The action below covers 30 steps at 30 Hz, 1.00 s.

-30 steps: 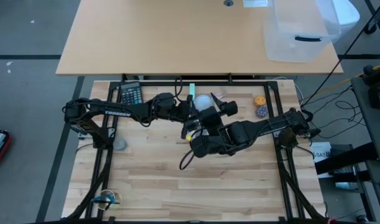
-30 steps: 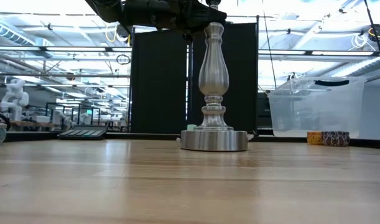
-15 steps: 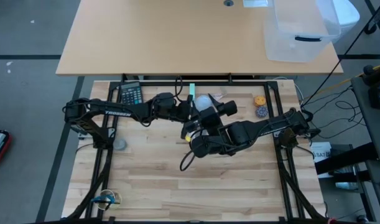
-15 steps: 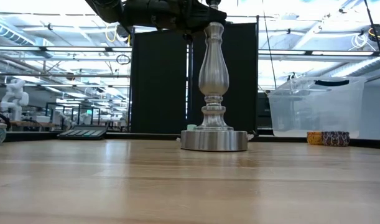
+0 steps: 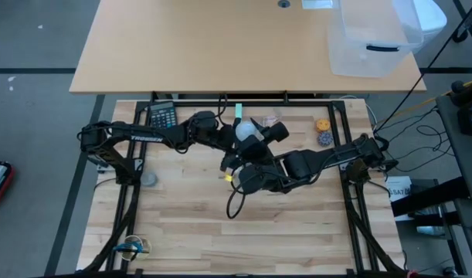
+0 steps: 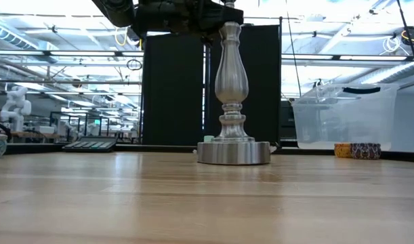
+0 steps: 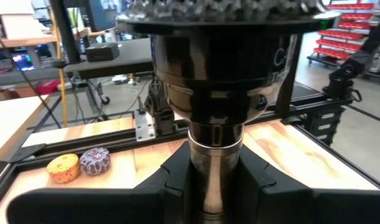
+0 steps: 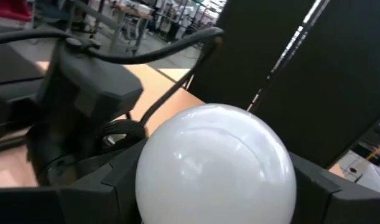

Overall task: Screw lightbulb
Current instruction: Remove the white lightbulb from the desk lamp

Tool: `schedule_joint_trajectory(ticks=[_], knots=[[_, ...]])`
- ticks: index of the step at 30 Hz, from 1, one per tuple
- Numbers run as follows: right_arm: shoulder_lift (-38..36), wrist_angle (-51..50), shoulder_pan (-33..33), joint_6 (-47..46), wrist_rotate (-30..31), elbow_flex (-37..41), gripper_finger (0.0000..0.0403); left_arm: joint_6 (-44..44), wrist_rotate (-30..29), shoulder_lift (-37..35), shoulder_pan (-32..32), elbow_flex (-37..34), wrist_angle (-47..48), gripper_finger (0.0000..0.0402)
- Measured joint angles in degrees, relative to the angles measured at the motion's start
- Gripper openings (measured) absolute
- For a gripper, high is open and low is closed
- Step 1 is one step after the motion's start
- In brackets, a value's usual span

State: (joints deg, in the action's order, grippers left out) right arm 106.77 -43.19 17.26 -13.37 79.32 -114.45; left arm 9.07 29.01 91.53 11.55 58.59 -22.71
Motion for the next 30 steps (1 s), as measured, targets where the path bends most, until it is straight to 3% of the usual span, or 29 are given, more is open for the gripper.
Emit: schedule_joint_trajectory(ticks=[12, 22, 30], knots=[[-3.3, -0.3, -0.9, 12.6, -12.5, 0.1, 0.0255, 0.5, 7.9, 0.0, 2.2, 0.0, 0.7, 0.0071], [-7.3, -0.4, -4.7, 26.9, -32.4, 0.2, 0.0255, 0.6, 13.8, 0.0, 3.2, 0.0, 1.7, 0.0071], [-10.2, -1.5, -9.0, 32.4, -47.9, 0.3, 0.0255, -0.1, 16.4, 0.0, 3.4, 0.0, 2.4, 0.0071]])
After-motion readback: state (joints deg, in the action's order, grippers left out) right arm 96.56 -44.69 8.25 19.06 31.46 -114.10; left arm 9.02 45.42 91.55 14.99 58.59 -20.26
